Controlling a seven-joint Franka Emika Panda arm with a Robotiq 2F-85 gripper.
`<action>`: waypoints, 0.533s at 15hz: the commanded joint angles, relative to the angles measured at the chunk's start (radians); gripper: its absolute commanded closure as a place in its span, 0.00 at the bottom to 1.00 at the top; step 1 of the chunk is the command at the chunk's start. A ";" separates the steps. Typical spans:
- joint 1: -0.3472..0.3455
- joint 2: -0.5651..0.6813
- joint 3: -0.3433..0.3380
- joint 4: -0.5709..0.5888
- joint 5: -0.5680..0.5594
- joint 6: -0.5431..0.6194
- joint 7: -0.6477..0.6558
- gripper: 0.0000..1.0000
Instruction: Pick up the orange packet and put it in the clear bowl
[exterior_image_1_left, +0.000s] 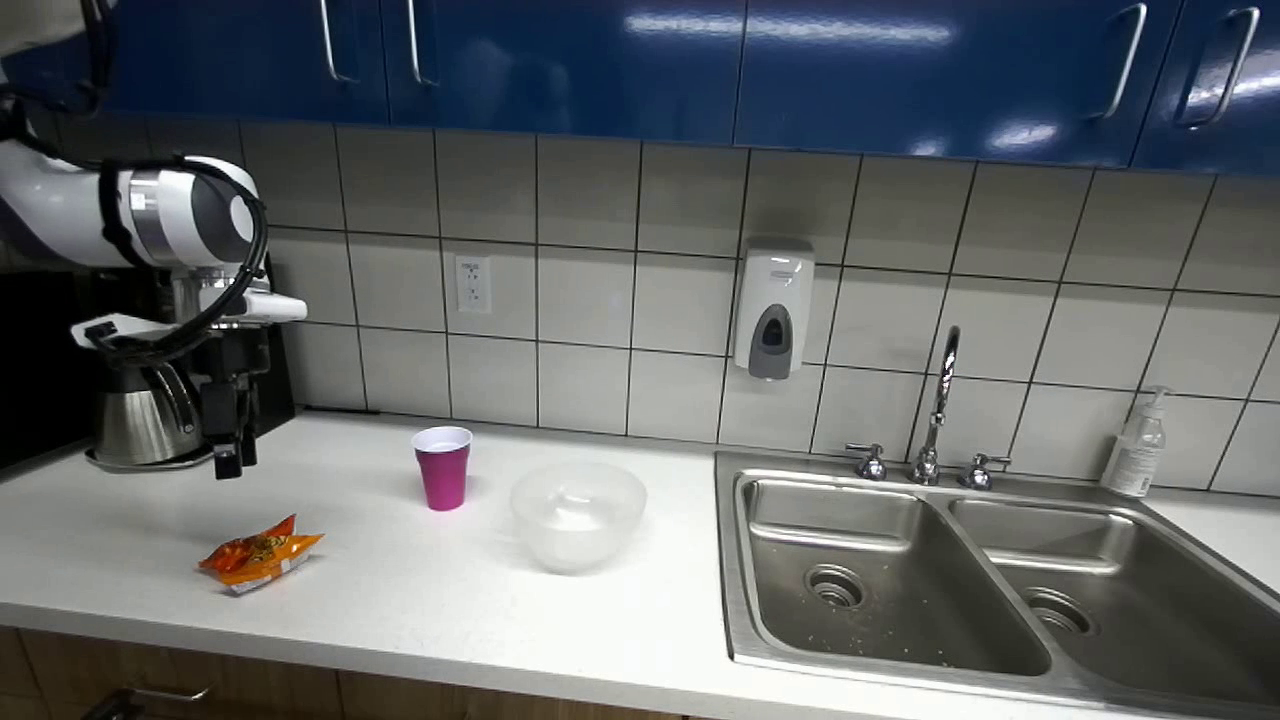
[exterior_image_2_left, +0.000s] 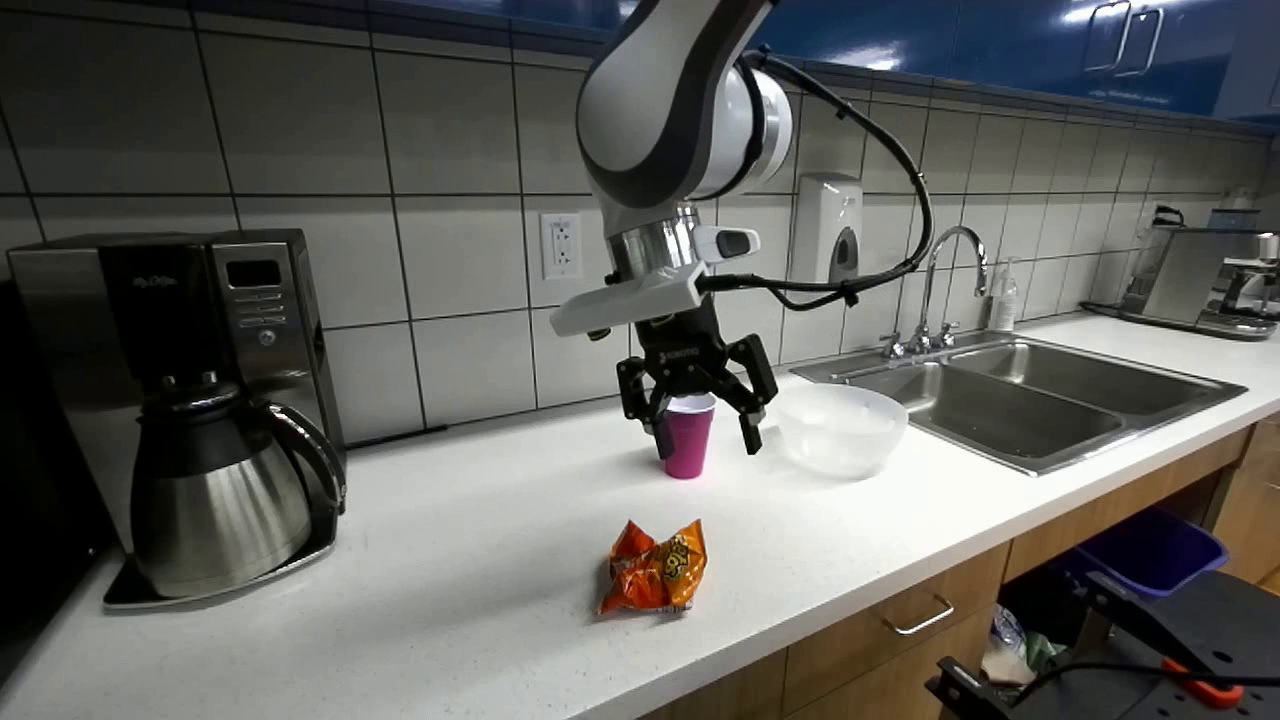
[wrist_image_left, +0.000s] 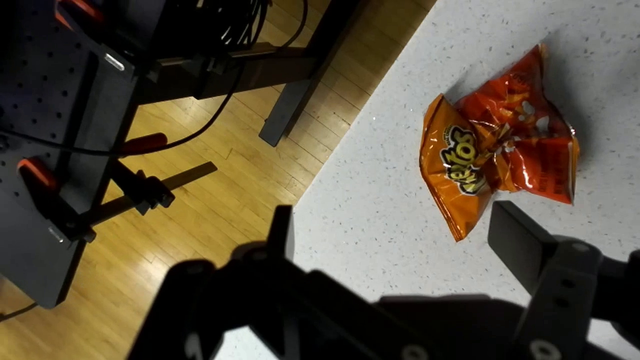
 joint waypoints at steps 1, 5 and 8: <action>0.044 0.068 -0.040 0.075 -0.013 -0.066 0.052 0.00; 0.072 0.113 -0.066 0.105 -0.013 -0.091 0.077 0.00; 0.094 0.129 -0.082 0.120 -0.036 -0.076 0.103 0.00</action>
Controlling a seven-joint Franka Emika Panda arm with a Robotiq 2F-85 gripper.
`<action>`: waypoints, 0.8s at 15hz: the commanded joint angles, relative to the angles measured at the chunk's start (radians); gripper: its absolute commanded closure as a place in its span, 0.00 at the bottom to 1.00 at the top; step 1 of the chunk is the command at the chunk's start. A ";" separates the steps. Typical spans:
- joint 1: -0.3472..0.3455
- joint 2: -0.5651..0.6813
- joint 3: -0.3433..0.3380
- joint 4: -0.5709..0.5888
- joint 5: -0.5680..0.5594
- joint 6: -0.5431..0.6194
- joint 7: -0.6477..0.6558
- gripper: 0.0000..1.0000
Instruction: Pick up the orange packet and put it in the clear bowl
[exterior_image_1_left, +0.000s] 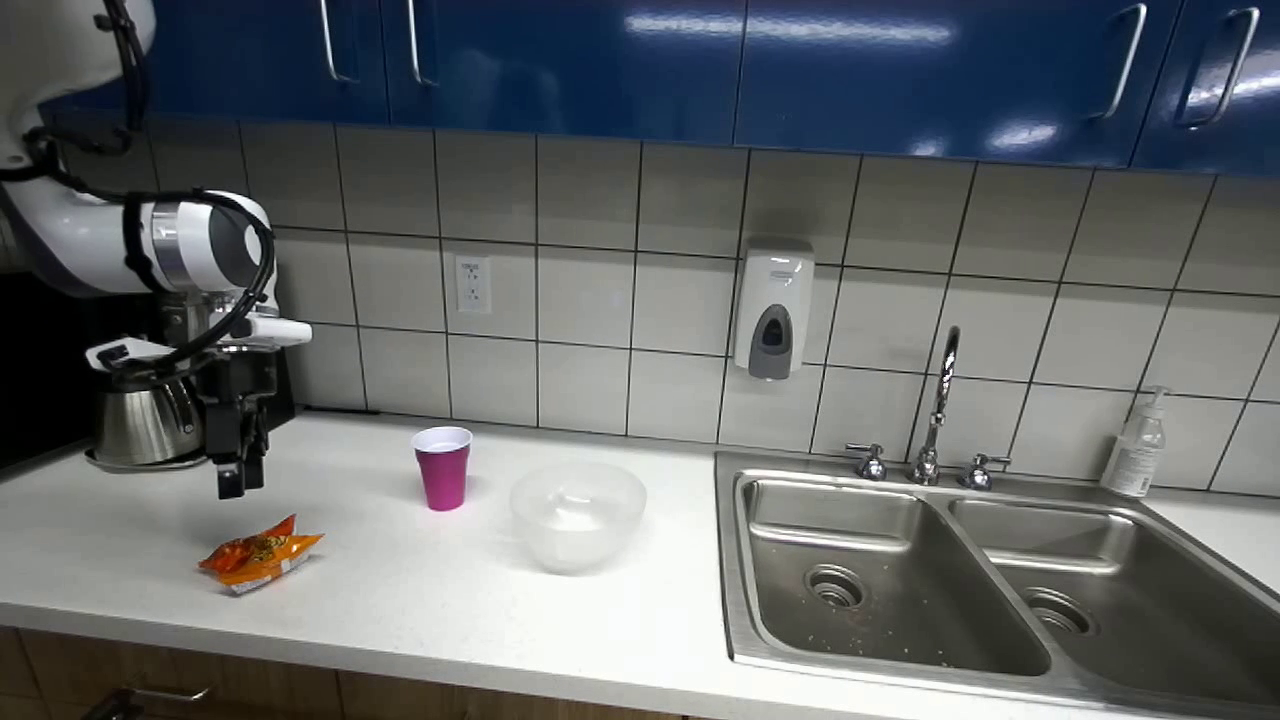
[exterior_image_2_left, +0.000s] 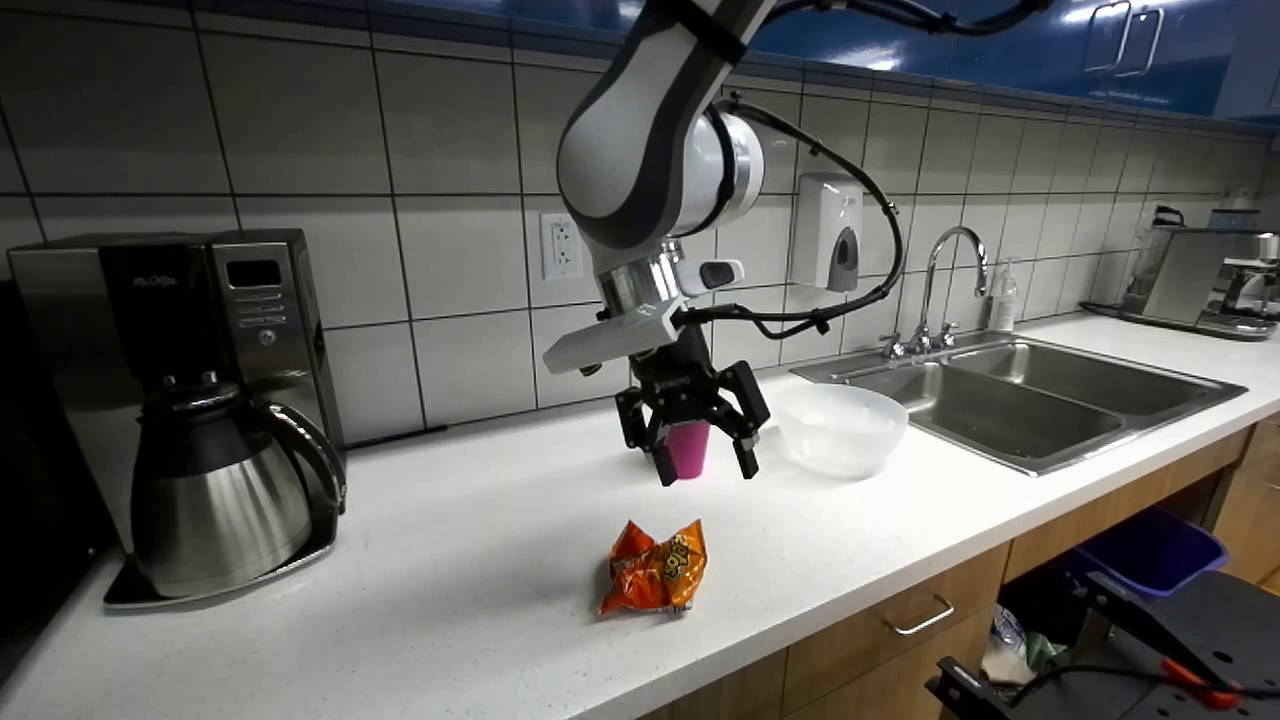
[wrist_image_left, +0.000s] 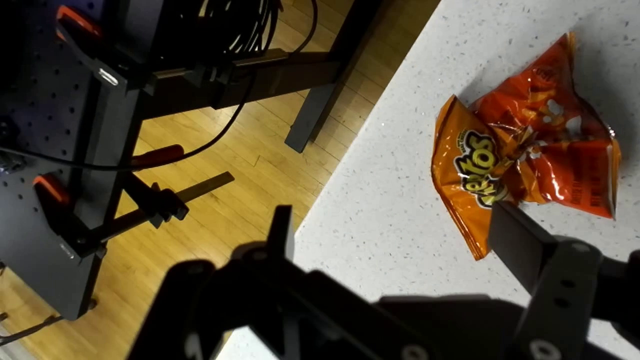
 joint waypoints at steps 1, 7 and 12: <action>0.039 0.026 -0.027 0.053 -0.037 -0.028 0.053 0.00; 0.065 0.053 -0.035 0.087 -0.061 -0.006 0.066 0.00; 0.085 0.072 -0.046 0.095 -0.120 0.007 0.069 0.00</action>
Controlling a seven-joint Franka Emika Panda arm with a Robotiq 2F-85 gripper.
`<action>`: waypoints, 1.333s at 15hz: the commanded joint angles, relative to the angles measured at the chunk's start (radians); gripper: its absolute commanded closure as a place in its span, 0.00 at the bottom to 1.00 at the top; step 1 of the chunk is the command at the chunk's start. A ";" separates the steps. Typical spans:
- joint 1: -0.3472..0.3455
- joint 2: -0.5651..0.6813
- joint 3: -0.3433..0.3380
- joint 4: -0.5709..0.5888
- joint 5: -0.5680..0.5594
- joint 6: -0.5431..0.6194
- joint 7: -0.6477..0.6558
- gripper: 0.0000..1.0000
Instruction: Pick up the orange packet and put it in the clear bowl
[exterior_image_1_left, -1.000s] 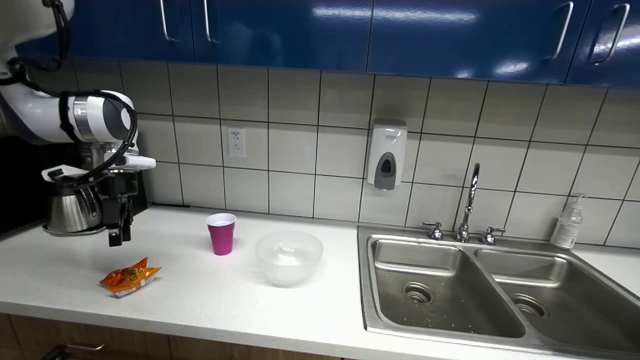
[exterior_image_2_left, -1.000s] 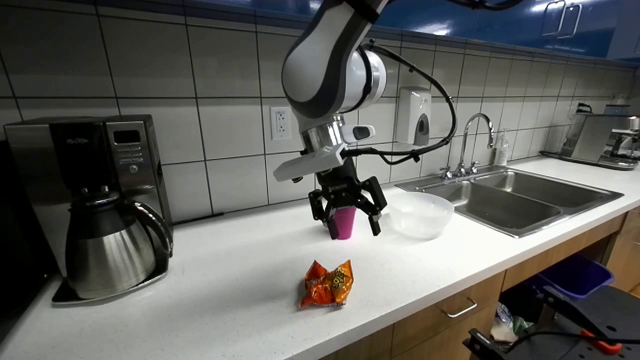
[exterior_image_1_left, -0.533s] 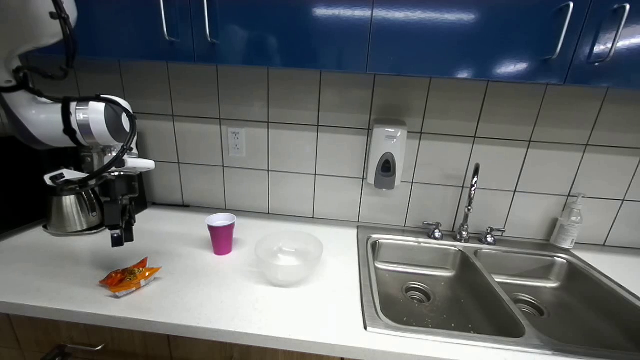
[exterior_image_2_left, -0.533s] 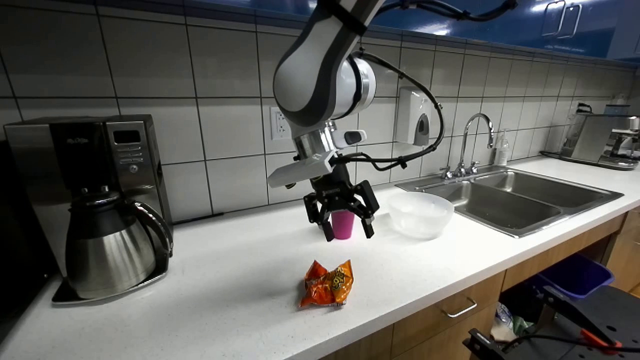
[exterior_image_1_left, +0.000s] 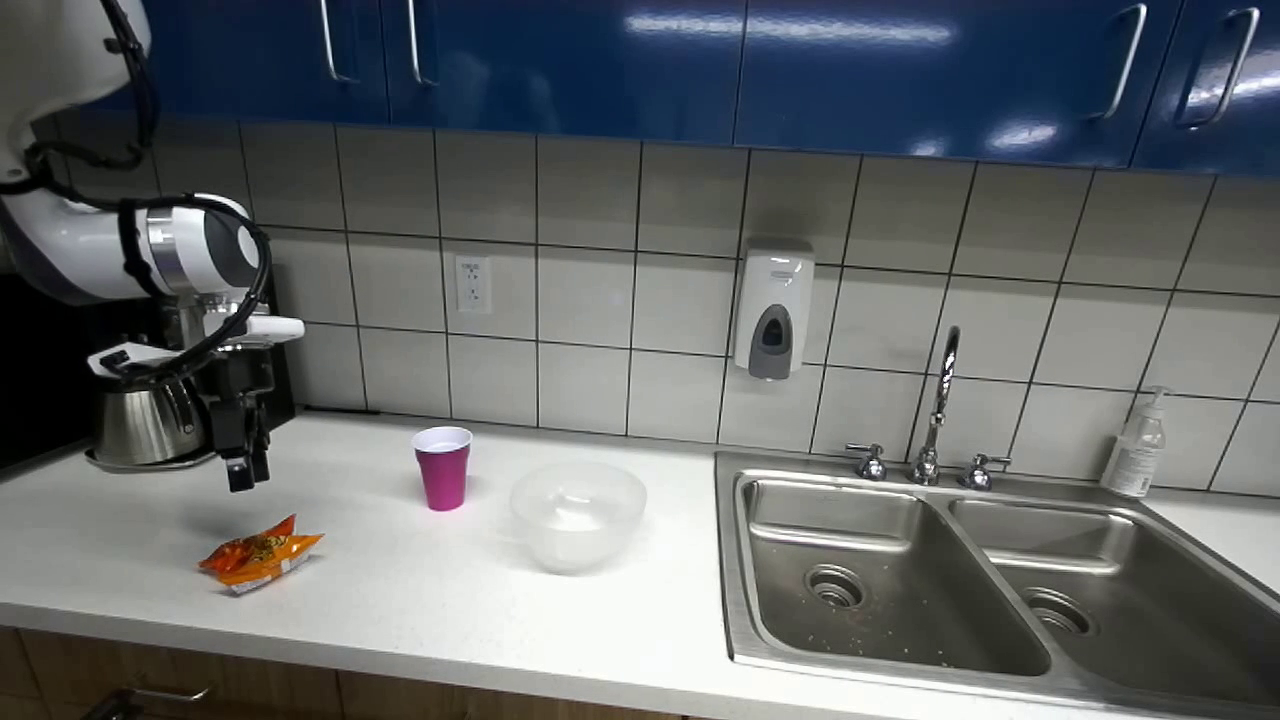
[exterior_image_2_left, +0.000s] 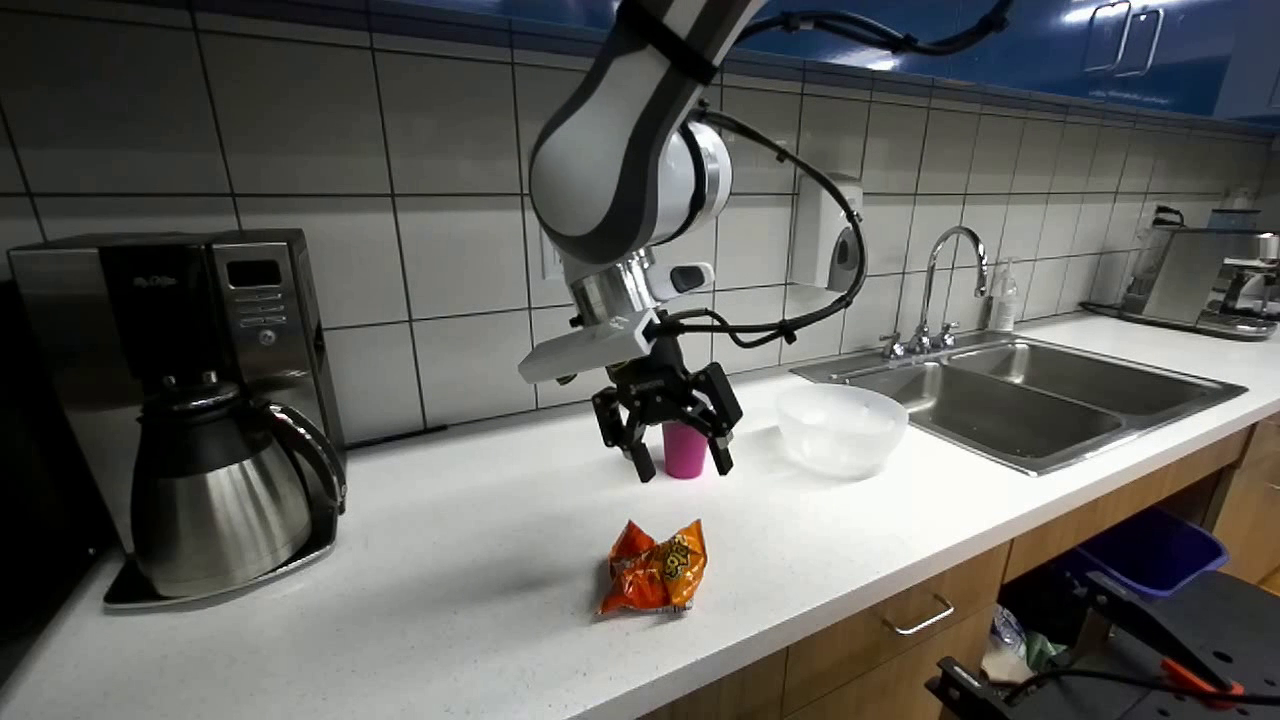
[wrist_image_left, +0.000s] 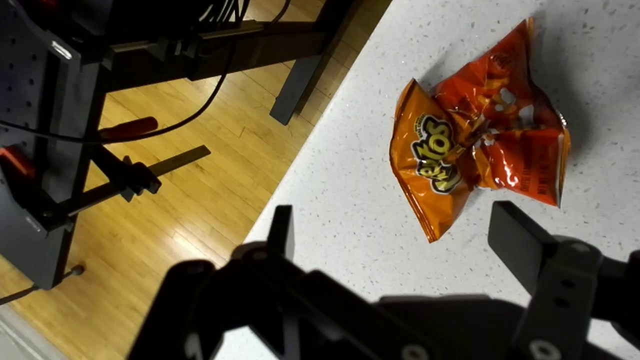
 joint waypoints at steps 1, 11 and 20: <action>0.026 0.022 -0.021 0.025 -0.060 0.008 0.031 0.00; 0.026 0.016 -0.010 0.010 -0.044 0.035 -0.010 0.00; 0.022 0.019 -0.011 0.007 -0.043 0.053 -0.012 0.00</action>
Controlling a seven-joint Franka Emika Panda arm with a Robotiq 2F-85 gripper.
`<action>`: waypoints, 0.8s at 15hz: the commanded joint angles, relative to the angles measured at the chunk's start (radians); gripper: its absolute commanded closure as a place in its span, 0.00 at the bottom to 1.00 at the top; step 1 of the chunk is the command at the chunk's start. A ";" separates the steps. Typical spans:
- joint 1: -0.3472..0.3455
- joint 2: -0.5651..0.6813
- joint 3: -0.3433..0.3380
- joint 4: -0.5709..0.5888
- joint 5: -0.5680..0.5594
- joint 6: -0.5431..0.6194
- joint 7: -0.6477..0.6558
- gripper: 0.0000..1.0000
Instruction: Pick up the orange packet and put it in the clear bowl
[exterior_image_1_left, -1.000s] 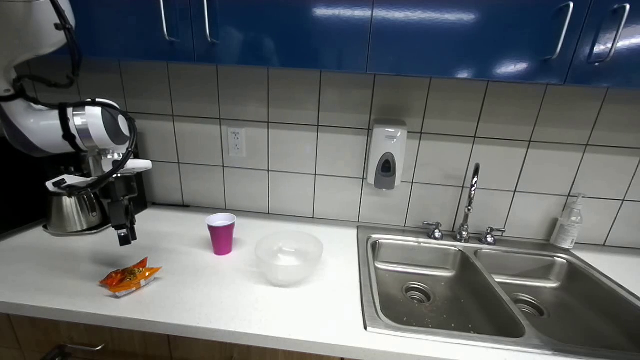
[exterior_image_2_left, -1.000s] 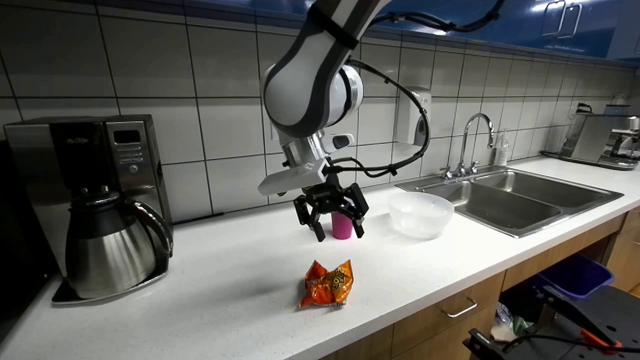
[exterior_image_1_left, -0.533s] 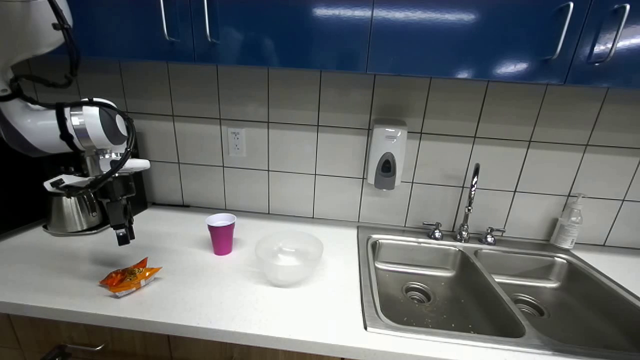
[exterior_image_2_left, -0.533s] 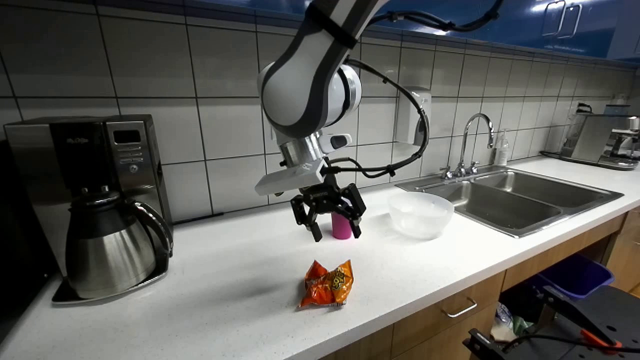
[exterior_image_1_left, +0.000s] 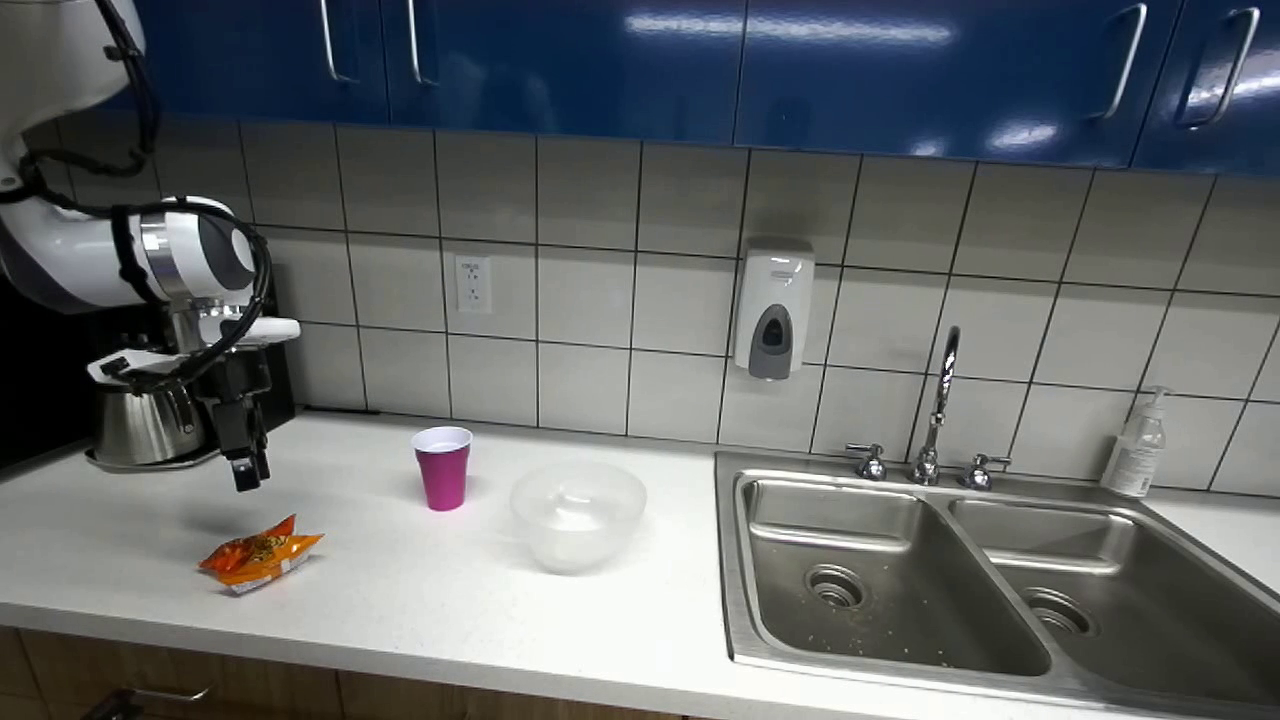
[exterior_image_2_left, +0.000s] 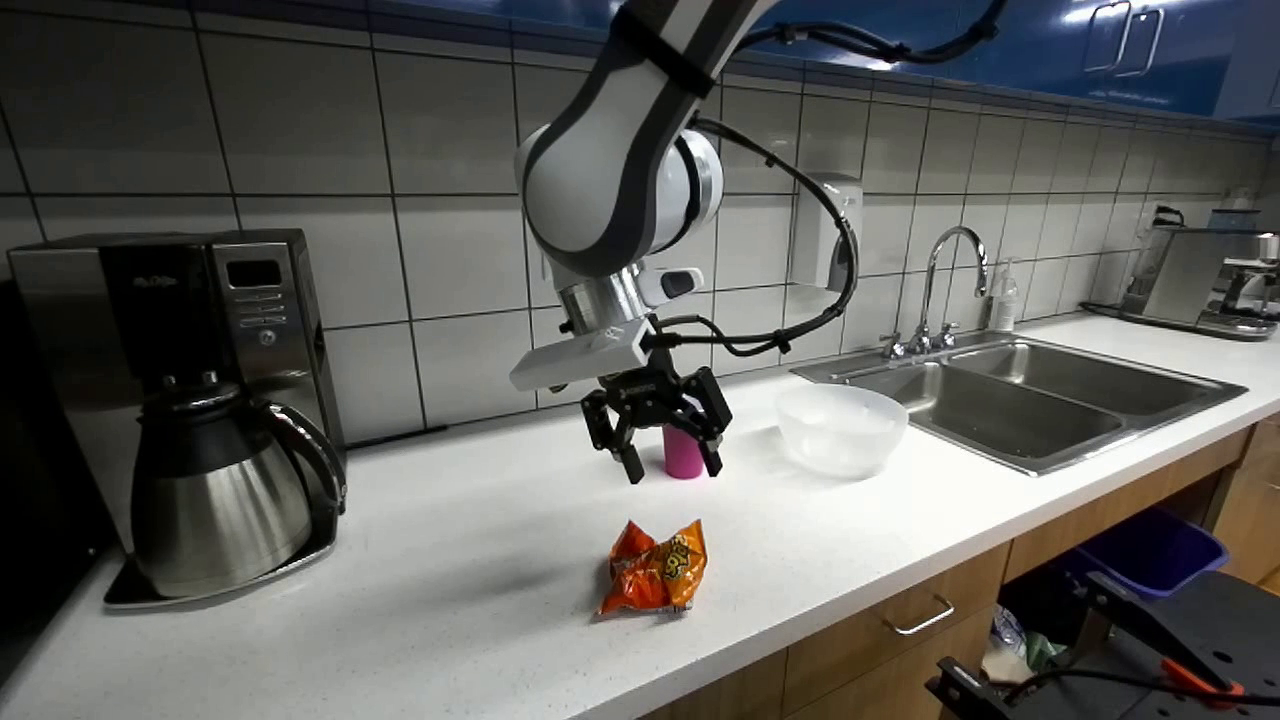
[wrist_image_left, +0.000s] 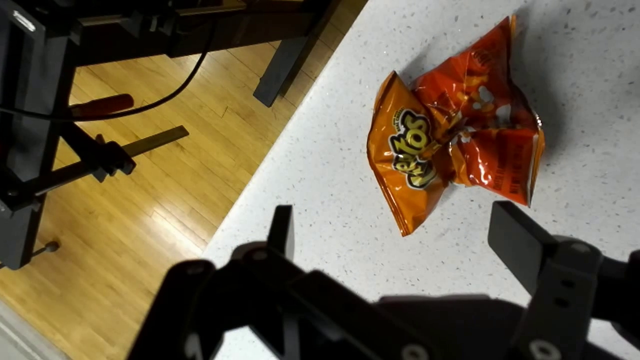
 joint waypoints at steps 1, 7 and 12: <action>-0.003 0.004 -0.008 -0.004 -0.003 0.028 -0.004 0.00; -0.003 0.010 -0.035 -0.011 -0.001 0.129 0.014 0.00; 0.009 0.038 -0.034 -0.011 0.020 0.168 0.035 0.00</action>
